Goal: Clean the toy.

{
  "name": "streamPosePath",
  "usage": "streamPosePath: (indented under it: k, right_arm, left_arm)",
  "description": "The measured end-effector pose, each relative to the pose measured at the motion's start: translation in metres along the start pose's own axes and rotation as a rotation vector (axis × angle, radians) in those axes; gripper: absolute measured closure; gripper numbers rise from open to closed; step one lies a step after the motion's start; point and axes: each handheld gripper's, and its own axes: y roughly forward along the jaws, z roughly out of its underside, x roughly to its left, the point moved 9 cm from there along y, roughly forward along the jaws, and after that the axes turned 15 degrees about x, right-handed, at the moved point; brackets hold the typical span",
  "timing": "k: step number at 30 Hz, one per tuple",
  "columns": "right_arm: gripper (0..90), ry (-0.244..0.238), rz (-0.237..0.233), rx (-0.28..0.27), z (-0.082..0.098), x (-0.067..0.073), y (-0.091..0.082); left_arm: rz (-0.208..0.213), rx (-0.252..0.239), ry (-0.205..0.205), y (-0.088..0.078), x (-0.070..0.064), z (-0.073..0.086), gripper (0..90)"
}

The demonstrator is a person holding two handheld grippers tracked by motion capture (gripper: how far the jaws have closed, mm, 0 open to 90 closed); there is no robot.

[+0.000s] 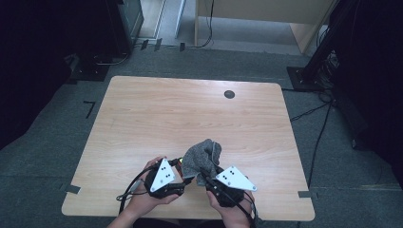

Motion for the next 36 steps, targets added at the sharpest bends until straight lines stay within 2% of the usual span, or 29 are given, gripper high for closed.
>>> streamPosePath:
  k: [2,4,7,9,11,13,15,16,17,19,20,22,24,27,29,32,34,36]
  right_arm:
    - [70.4,-0.032,0.002,-0.003,0.000,0.011,0.000]
    - [70.4,-0.060,-0.019,-0.012,-0.003,0.022,-0.001]
    - [70.4,-0.087,-0.014,-0.018,-0.007,0.028,-0.004]
    - [70.3,-0.066,-0.017,-0.028,-0.009,0.022,-0.006]
    - [70.3,-0.028,0.006,-0.028,-0.009,0.010,-0.006]
    - [70.3,0.017,0.002,-0.026,-0.008,-0.001,-0.006]
    - [70.2,0.051,-0.057,-0.030,-0.009,0.002,-0.009]
    - [70.2,0.044,-0.087,-0.037,-0.010,0.008,-0.011]
    - [70.2,0.008,-0.096,-0.040,-0.012,0.018,-0.012]
    - [70.2,-0.043,-0.084,-0.026,-0.012,0.028,-0.010]
    - [70.2,-0.055,-0.070,-0.022,-0.011,0.029,-0.008]
    - [70.2,-0.035,-0.067,-0.018,-0.009,0.022,-0.005]
    - [70.2,0.006,-0.011,-0.012,-0.006,0.001,-0.003]
    - [70.1,0.070,0.010,-0.016,-0.004,-0.022,-0.006]
    - [69.5,0.071,-0.015,-0.046,-0.007,-0.024,-0.013]
    - [69.1,0.074,-0.084,-0.074,-0.012,-0.022,-0.016]
    - [69.6,0.081,-0.100,-0.066,-0.009,-0.021,-0.013]
    - [71.3,0.096,-0.139,-0.067,-0.007,-0.021,-0.010]
  left_arm:
    - [-0.002,0.006,0.004,0.001,-0.001,0.001,34.0]
    - [0.007,0.012,0.017,0.003,-0.006,0.002,34.0]
    - [0.008,-0.004,0.033,0.003,-0.011,0.000,34.0]
    - [0.016,-0.013,0.054,0.001,-0.014,-0.001,34.0]
    - [0.008,-0.014,0.068,0.001,-0.015,-0.001,34.0]
    - [0.007,-0.018,0.048,0.001,-0.011,-0.002,34.0]
    - [0.008,-0.017,0.034,0.001,-0.009,-0.001,34.0]
    - [0.009,-0.017,0.030,0.002,-0.009,-0.001,34.0]
    - [0.015,-0.017,0.032,0.003,-0.011,-0.001,34.0]
    - [0.014,-0.015,0.060,0.004,-0.017,-0.001,34.0]
    - [0.003,-0.005,0.075,0.005,-0.019,-0.001,34.0]
    - [0.011,-0.006,0.080,0.005,-0.019,0.000,34.0]
    - [0.015,-0.016,0.079,0.003,-0.016,0.000,34.0]
    - [0.020,-0.038,0.055,-0.001,-0.011,-0.001,34.0]
    - [0.028,-0.052,0.057,-0.004,-0.010,-0.002,34.0]
    - [0.042,-0.088,0.075,-0.008,-0.014,-0.005,34.0]
    - [0.034,-0.109,0.090,-0.011,-0.015,-0.007,34.1]
    - [0.031,-0.114,0.100,-0.012,-0.014,-0.005,34.1]
